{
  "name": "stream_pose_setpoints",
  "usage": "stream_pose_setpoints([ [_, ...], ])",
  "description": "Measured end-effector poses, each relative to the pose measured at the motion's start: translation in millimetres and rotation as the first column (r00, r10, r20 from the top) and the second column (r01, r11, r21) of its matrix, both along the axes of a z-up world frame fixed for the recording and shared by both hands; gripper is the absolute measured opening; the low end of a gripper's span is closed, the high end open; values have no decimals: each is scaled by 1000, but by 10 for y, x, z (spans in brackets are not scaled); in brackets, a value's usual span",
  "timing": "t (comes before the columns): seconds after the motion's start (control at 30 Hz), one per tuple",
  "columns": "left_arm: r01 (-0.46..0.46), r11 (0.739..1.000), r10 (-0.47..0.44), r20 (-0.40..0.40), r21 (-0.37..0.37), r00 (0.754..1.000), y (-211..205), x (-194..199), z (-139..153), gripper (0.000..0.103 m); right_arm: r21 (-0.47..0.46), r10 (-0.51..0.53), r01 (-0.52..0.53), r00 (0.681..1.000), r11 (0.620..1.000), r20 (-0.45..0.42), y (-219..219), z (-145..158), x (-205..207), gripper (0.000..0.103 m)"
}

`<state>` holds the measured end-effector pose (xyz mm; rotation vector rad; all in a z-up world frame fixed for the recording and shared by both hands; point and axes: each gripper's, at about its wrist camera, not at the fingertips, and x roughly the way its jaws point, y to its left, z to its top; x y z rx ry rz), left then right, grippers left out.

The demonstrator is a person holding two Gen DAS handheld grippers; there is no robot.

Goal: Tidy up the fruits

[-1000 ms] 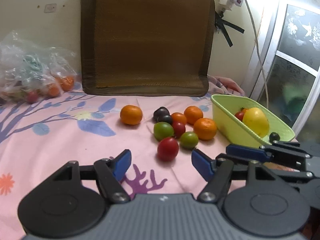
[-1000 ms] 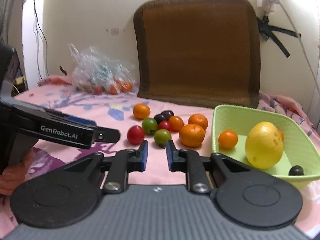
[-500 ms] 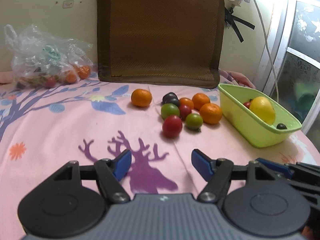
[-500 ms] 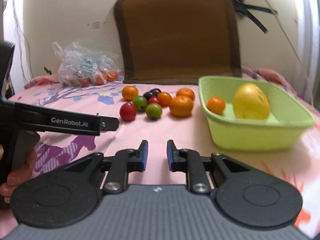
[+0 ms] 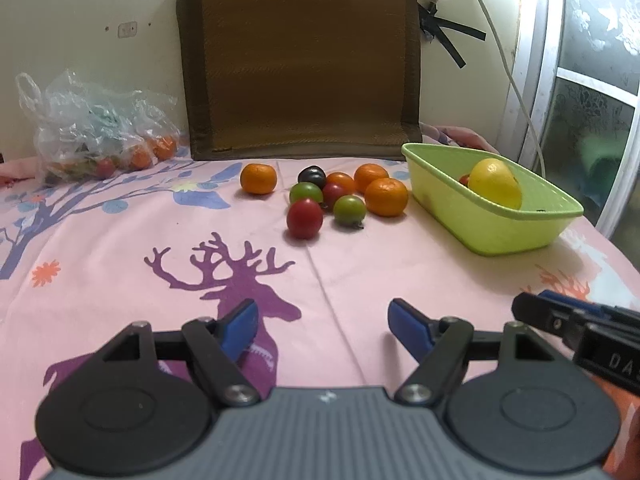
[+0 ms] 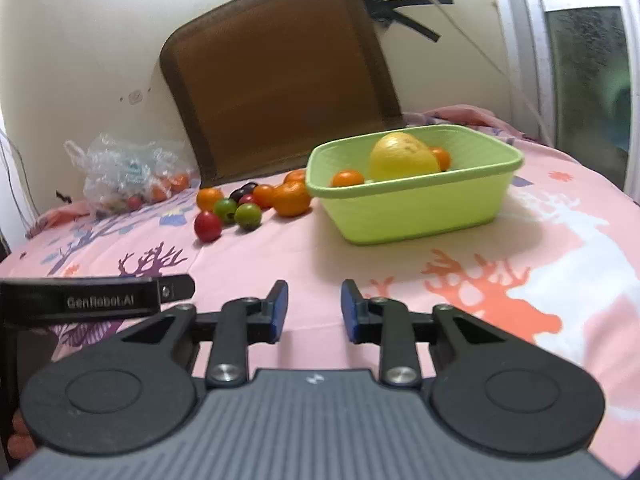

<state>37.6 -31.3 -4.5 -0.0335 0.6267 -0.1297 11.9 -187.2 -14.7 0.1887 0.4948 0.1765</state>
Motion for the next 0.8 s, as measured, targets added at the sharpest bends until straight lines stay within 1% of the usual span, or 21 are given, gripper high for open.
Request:
stream_pose_setpoints([
  [0.2,-6,1000,5,20,25,1000,-11,-28,4,74,40,-17,17,1000,999,8,-71,-12,-28,32],
  [0.33,18,998,-20,42,61,999,-45,-49,7,74,67,-28,28,1000,997,6,-117,-17,-21,32],
  [0.4,32,996,-37,58,83,998,-73,-71,11,75,86,-37,37,999,996,-1,-150,-20,-12,35],
  [0.43,40,995,-46,65,93,997,-84,-82,13,75,98,-47,47,999,994,-3,-166,-19,-13,42],
  [0.47,44,994,-52,71,101,996,-97,-93,15,76,113,-58,58,998,992,-5,-189,-20,-12,45],
  [0.6,54,992,-64,80,118,995,-120,-107,16,76,155,-73,76,997,985,-21,-282,-38,9,45],
  [0.8,53,992,-62,73,116,995,-118,-96,13,76,160,-71,73,997,984,-16,-299,-37,5,45],
])
